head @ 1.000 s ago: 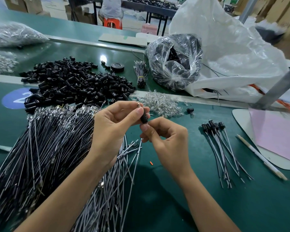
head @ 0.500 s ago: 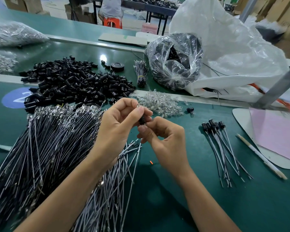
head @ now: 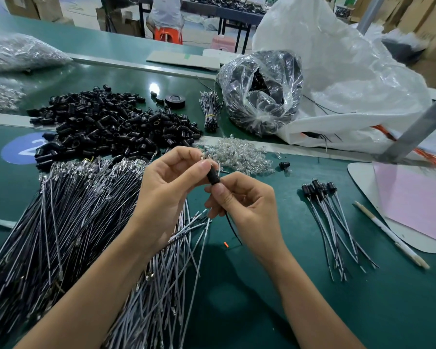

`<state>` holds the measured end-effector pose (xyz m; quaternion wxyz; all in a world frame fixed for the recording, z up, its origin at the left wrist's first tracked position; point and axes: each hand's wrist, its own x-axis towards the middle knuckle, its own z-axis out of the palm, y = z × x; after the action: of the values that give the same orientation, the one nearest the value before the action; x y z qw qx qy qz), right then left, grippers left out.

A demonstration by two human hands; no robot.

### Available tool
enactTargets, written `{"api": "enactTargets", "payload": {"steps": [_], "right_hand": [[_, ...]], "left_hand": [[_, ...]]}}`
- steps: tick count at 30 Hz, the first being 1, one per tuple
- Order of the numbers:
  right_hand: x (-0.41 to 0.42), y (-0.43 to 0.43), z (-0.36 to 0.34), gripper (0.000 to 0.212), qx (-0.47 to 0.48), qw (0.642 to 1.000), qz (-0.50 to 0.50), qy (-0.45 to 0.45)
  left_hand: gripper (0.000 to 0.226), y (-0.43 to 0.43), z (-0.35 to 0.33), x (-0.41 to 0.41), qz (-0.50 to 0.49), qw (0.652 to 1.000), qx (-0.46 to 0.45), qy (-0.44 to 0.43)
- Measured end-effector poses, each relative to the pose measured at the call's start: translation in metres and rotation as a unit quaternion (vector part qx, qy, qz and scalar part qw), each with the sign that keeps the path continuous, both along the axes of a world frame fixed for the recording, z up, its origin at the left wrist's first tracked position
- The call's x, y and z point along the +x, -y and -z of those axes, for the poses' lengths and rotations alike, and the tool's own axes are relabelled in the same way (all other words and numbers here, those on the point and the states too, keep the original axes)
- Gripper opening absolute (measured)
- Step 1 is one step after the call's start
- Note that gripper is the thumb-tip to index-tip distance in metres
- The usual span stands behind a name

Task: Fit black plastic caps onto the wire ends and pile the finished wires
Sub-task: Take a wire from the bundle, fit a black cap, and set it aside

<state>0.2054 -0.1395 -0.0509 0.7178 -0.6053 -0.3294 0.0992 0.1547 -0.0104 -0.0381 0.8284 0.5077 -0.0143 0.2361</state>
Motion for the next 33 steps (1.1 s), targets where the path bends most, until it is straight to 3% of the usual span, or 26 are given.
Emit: {"api": "enactTargets", "payload": {"steps": [11, 22, 30, 33], "right_hand": [[0.003, 0.0017, 0.0017, 0.011, -0.027, 0.998, 0.056, 0.03], [0.0031, 0.0022, 0.0013, 0.005, -0.033, 0.995, 0.07, 0.067], [0.0052, 0.0019, 0.0031, 0.024, -0.076, 0.988, 0.094, 0.1], [0.0066, 0.0029, 0.0025, 0.02, -0.096, 0.985, 0.096, 0.103]], "left_hand": [[0.009, -0.0045, 0.0011, -0.001, -0.044, 0.997, 0.07, 0.012], [0.011, -0.0032, 0.0018, -0.0007, -0.068, 0.996, 0.065, -0.006], [0.009, 0.001, 0.0025, -0.0013, -0.084, 0.991, 0.104, -0.003], [0.01, 0.0017, 0.0021, -0.0015, -0.089, 0.989, 0.118, -0.005]]}}
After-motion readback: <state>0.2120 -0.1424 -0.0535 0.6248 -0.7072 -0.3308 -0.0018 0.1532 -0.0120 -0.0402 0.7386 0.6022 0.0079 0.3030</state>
